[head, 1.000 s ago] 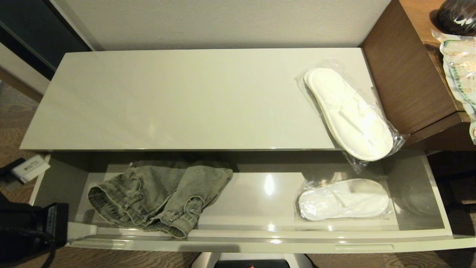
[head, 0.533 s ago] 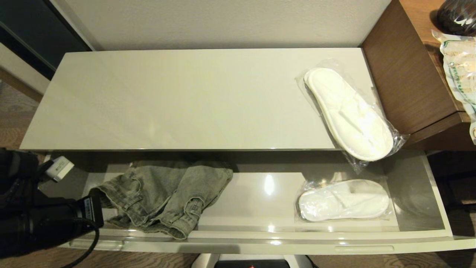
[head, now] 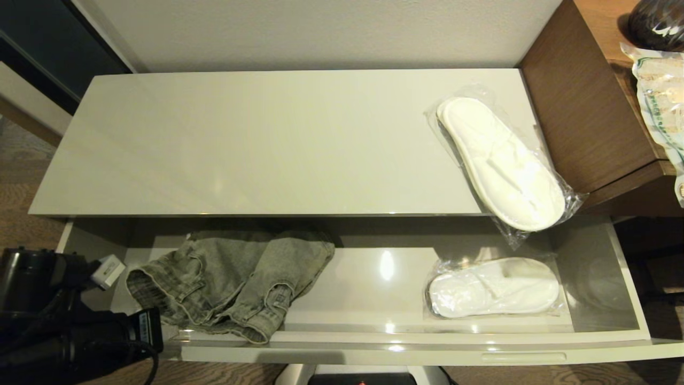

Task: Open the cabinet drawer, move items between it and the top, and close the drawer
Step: Open the drawer, then pick up the disposable slippers on the table

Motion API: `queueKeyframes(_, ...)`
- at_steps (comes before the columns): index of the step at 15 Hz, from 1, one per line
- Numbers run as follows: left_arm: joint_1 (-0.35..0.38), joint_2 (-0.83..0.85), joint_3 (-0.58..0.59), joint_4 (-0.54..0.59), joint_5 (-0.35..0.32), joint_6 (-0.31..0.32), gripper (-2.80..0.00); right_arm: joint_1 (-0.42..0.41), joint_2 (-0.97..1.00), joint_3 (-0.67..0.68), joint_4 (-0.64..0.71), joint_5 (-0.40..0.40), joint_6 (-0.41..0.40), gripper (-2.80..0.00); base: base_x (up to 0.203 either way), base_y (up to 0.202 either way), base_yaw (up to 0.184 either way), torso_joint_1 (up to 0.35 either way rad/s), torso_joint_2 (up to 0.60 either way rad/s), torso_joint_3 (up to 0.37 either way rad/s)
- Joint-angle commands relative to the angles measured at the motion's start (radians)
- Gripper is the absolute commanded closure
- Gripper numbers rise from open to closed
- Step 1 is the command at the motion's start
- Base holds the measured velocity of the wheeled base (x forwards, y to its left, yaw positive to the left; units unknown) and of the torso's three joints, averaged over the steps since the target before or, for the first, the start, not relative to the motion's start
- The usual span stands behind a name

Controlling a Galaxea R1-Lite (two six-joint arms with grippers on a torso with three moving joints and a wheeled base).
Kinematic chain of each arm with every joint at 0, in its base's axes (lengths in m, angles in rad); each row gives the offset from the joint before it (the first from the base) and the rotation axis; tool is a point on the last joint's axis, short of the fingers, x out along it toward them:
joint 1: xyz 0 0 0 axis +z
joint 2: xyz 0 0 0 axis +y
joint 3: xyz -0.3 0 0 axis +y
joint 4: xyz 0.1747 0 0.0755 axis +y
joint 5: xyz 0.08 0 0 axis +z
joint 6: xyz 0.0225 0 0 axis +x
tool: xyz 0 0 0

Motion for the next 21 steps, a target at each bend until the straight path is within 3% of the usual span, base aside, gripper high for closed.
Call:
queueKeyframes(1,-0.015,0.007,0.007,0.04,-0.005,0.005,0.0,0.0,0.001,0.0,0.001,0.0,0.0,0.0,0.0,0.0,0.0,0.0,0.0,0.0)
queueKeyframes(8,-0.05,-0.123,-0.018,0.429,-0.026,0.075,0.0,0.0,0.001,0.0,0.001,0.001,0.0,0.0,0.0,0.0,0.0,0.0,0.0,0.0)
queueKeyframes(12,-0.048,-0.331,-0.134,0.756,-0.115,0.17,0.0,0.0,0.001,0.0,0.001,0.0,-0.002,0.0,0.0,0.0,0.0,0.0,0.0,0.0)
queueKeyframes(14,-0.047,-0.413,-0.196,0.859,-0.136,0.191,0.0,0.0,0.001,0.0,0.001,0.001,-0.002,0.0,0.0,0.0,0.0,0.0,0.0,0.0)
queueKeyframes(16,-0.045,-0.418,-0.202,0.871,-0.139,0.192,0.0,0.0,0.001,0.0,0.001,0.001,-0.002,0.0,0.0,0.0,0.0,0.0,0.0,0.0)
queueKeyframes(19,0.016,-0.58,-0.353,0.949,-0.117,0.162,0.0,0.0,0.001,0.0,0.001,0.0,0.0,0.0,0.0,0.0,0.0,0.0,0.0,0.0)
queueKeyframes(21,0.161,-0.683,-0.443,0.985,-0.094,0.136,0.0,0.0,0.001,0.0,0.001,0.001,0.0,0.0,0.0,0.0,0.0,0.0,0.0,0.0)
